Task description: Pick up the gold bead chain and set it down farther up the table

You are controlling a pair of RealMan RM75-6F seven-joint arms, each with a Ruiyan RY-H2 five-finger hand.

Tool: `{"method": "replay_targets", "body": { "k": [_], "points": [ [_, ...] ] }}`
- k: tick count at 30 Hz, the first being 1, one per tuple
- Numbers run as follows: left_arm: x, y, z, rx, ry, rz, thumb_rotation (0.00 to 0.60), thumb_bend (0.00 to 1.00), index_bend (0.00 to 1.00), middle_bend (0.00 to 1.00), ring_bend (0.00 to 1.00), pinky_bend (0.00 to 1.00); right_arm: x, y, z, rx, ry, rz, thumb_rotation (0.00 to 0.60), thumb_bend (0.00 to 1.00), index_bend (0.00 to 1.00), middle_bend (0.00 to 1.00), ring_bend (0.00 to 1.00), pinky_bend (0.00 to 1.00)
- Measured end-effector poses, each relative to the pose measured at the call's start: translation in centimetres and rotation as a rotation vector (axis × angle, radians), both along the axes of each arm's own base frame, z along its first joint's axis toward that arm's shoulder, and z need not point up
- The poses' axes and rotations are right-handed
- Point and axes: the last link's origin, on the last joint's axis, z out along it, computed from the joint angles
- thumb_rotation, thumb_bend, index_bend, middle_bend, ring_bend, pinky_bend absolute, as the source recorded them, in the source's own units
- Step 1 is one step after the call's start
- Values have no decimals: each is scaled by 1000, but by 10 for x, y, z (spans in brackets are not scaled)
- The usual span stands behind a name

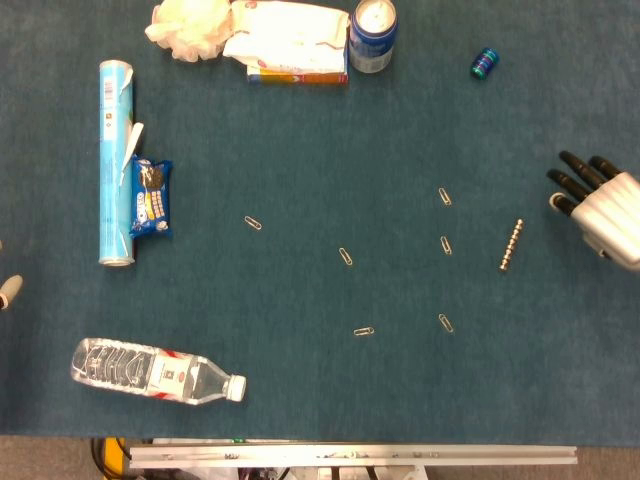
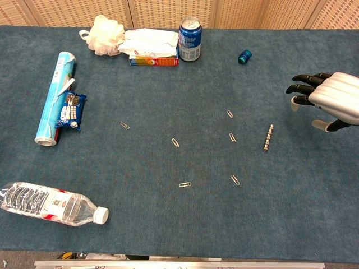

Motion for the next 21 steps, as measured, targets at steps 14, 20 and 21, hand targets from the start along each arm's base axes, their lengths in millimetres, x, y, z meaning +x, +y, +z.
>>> {"method": "replay_targets", "body": {
  "k": [14, 20, 21],
  "points": [
    [-1, -1, 1, 0, -5, 6, 600, 137, 496, 447, 327, 506, 1, -5, -25, 55, 7, 66, 600, 328, 381, 192, 70, 226],
    [-1, -1, 1, 0, -4, 5, 600, 137, 495, 447, 327, 506, 3, -7, -28, 50, 31, 88, 600, 239, 381, 177, 70, 226],
    [-1, -1, 1, 0, -4, 5, 600, 137, 495, 447, 327, 506, 4, -8, -28, 49, 35, 89, 600, 215, 381, 176, 70, 226]
  ]
}}
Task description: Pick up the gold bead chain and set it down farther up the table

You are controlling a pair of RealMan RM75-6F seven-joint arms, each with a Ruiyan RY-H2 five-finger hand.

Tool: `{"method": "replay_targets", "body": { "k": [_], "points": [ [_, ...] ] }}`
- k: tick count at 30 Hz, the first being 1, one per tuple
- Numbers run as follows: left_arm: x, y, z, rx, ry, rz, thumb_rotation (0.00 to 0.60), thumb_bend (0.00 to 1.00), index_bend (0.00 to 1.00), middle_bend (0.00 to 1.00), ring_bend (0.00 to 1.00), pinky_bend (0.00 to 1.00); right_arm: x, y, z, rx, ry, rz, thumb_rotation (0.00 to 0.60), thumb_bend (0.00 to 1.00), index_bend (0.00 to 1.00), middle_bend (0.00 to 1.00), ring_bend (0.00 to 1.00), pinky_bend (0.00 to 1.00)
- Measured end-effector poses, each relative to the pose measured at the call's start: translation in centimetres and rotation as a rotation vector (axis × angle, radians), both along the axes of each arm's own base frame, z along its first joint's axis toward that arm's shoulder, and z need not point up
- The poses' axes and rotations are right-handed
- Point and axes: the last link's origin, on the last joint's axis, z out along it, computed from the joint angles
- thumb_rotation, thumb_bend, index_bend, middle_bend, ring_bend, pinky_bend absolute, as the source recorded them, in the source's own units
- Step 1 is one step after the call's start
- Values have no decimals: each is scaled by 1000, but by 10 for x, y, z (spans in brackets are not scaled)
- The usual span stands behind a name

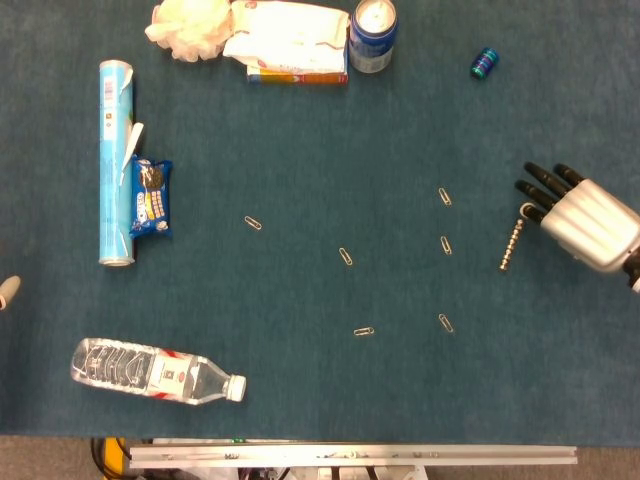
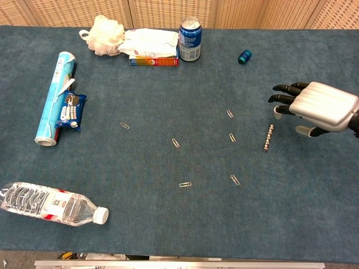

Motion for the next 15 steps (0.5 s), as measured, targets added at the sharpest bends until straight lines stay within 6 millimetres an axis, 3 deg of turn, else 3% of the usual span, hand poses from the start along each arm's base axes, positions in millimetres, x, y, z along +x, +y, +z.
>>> {"method": "replay_targets", "body": {
  "k": [4, 15],
  "points": [
    [0, 0, 0, 0, -1, 0, 600, 137, 496, 447, 327, 506, 2, -1, -1, -2, 9, 3, 600, 160, 381, 171, 70, 226],
    [0, -1, 0, -2, -2, -2, 600, 138, 496, 447, 327, 506, 5, -5, -8, 7, 23, -1, 600, 158, 381, 167, 70, 226]
  ]
}}
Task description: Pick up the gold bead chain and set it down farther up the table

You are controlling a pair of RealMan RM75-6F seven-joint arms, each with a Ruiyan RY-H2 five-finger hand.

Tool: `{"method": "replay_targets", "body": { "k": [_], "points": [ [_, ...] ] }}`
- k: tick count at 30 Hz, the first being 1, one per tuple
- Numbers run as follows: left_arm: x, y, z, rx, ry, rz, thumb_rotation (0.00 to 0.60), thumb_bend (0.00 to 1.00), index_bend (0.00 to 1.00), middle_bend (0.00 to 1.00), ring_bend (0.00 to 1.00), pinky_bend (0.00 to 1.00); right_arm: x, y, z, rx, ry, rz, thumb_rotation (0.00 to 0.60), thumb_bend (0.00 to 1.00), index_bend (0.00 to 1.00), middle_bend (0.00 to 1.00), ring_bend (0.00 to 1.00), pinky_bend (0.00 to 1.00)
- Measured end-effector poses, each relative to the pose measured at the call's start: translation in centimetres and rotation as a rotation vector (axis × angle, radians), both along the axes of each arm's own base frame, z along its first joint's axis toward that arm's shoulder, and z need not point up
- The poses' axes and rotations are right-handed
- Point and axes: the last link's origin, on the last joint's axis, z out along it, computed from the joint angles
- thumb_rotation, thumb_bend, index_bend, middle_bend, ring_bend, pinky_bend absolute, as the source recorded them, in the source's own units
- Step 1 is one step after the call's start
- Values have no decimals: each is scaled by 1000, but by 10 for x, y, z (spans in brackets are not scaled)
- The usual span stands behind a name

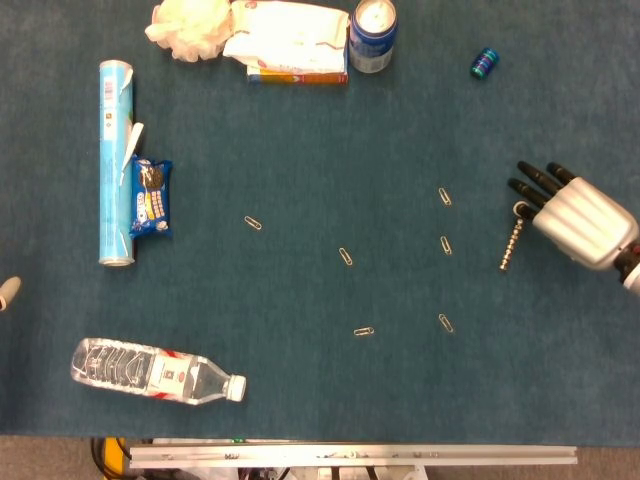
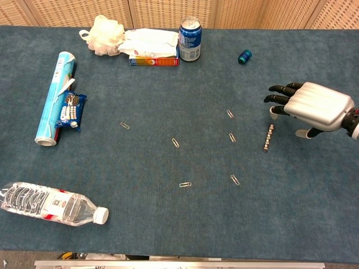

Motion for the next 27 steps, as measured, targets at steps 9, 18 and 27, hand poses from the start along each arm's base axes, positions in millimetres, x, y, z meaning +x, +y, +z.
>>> {"method": "replay_targets", "body": {
  "k": [9, 18, 27],
  "points": [
    [0, 0, 1, 1, -1, 0, 600, 137, 495, 447, 327, 506, 5, -3, -10, 23, 22, 7, 600, 159, 421, 164, 70, 226],
    [0, -1, 2, 5, -3, 0, 600, 137, 496, 447, 327, 506, 7, -3, -17, 37, 30, 11, 600, 164, 469, 164, 70, 226],
    [0, -1, 1, 3, -2, 0, 600, 137, 495, 447, 327, 506, 11, -6, -20, 38, 24, 14, 600, 166, 470, 164, 70, 225]
  ]
}}
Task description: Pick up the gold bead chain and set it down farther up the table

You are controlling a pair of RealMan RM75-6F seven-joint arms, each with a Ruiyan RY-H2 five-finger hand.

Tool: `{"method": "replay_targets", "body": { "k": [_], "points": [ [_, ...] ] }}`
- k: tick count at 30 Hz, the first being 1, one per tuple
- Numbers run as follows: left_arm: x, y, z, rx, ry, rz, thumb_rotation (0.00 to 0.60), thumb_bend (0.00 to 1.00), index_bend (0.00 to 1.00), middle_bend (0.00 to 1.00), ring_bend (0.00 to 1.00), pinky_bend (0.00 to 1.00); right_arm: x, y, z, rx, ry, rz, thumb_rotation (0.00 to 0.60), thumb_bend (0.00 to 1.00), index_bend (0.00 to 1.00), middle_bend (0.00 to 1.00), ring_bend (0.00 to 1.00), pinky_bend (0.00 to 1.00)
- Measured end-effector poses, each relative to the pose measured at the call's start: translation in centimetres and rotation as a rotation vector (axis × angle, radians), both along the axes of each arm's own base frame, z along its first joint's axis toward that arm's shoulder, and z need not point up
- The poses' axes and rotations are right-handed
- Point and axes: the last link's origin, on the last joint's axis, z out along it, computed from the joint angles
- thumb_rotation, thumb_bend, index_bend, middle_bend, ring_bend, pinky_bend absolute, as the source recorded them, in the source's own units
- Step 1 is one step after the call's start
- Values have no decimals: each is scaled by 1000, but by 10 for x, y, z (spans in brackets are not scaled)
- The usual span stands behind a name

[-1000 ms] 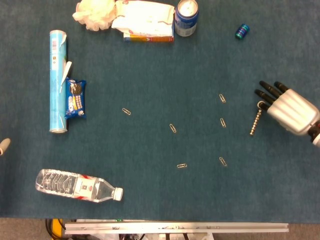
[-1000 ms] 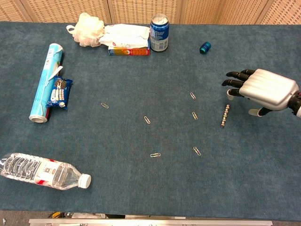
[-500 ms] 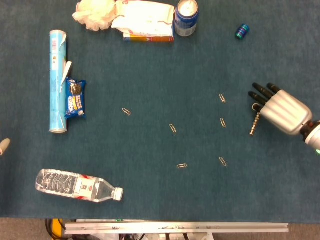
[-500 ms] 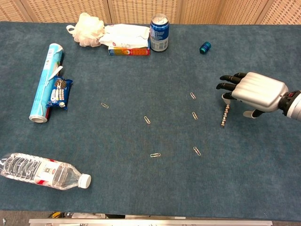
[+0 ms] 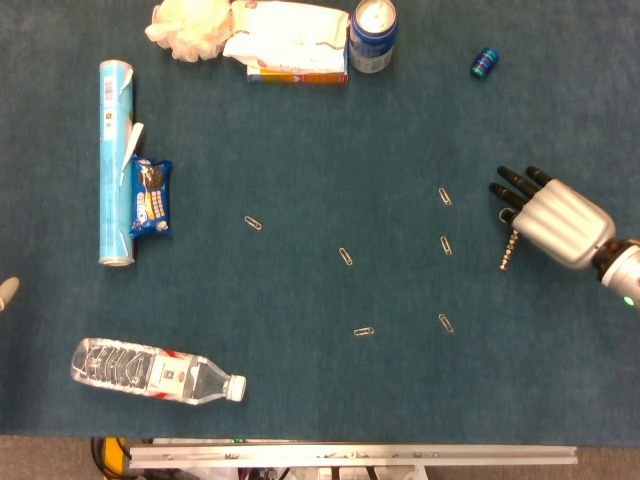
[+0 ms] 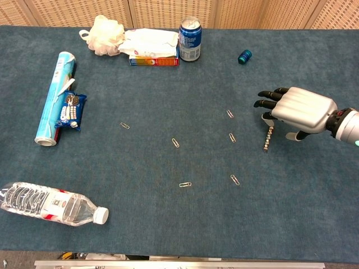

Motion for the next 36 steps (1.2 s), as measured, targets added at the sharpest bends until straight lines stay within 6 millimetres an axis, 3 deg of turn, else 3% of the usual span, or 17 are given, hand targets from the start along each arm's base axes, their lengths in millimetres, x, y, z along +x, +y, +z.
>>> {"method": "replay_targets", "body": {
  "k": [36],
  "points": [
    [0, -1, 2, 5, -8, -1, 600, 137, 496, 447, 327, 506, 10, -9, -16, 23, 40, 0, 600, 211, 502, 165, 70, 226]
  ]
}}
